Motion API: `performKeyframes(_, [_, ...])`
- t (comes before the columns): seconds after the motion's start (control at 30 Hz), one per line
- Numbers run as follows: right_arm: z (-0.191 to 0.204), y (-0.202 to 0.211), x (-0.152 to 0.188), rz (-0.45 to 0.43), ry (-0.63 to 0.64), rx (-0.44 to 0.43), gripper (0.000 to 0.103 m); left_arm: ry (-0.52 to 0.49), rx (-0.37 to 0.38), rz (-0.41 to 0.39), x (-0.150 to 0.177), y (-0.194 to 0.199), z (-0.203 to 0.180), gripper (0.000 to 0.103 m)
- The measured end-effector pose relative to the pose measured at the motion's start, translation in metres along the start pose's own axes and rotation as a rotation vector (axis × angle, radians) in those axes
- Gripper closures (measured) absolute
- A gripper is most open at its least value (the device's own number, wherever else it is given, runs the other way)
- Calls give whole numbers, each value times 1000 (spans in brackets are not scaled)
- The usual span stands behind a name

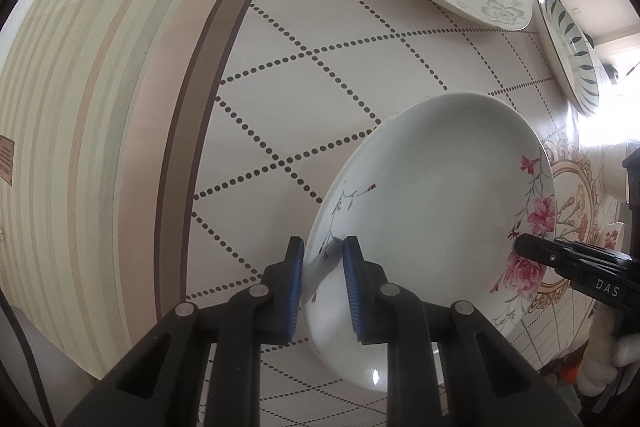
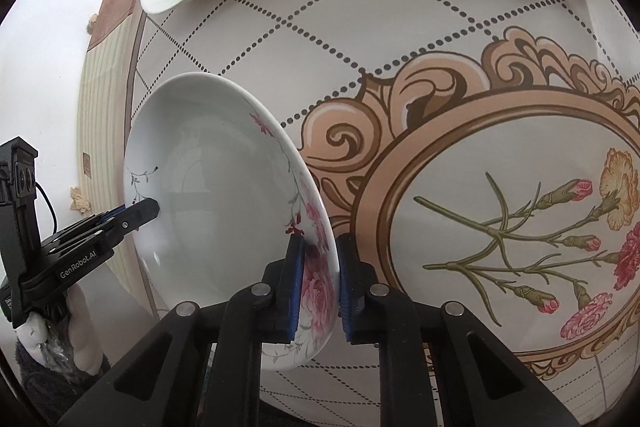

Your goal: Organize plates and bowls

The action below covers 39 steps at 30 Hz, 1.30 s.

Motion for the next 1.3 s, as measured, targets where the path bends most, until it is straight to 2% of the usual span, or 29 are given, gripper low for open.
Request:
performKeyframes(0.2, [-8,15,1,-29,12,-2,87,-22,-18,-24,-3,11,-22,86])
performKeyframes(0.47, [-35,55,-5,-100,-18,-21,87,-80,-6,-77,-15,53,-70,86])
performKeyframes(0.67, [-80,105,-7,-178,-80,-11,87,-177,33,-94,-24,59,-119,86])
performKeyframes(0.77, [-113,130,-7,-215,-125,8,88,-230,58,-89,-36,61,-155,86])
performKeyframes(1.0, [-193,161,1,-264,-235,64,88,-325,93,-52,-37,21,-208,86])
performKeyframes(1.1, [-214,161,6,-266,-256,89,88,-340,86,-32,-42,-2,-225,86])
performKeyframes(1.3, [-238,156,20,-260,-287,109,88,-365,49,-23,-38,-22,-241,86])
Point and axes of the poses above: each gripper's, at about its wrist camera, not at the fingertips, and y roughly against the way its jaws point, z to its left, x to its underside, the point moved 3 cm from there along -y, roughly the way its jaws point, and after that the axes turned 10 degrees about -z, right-handed, at the moved point
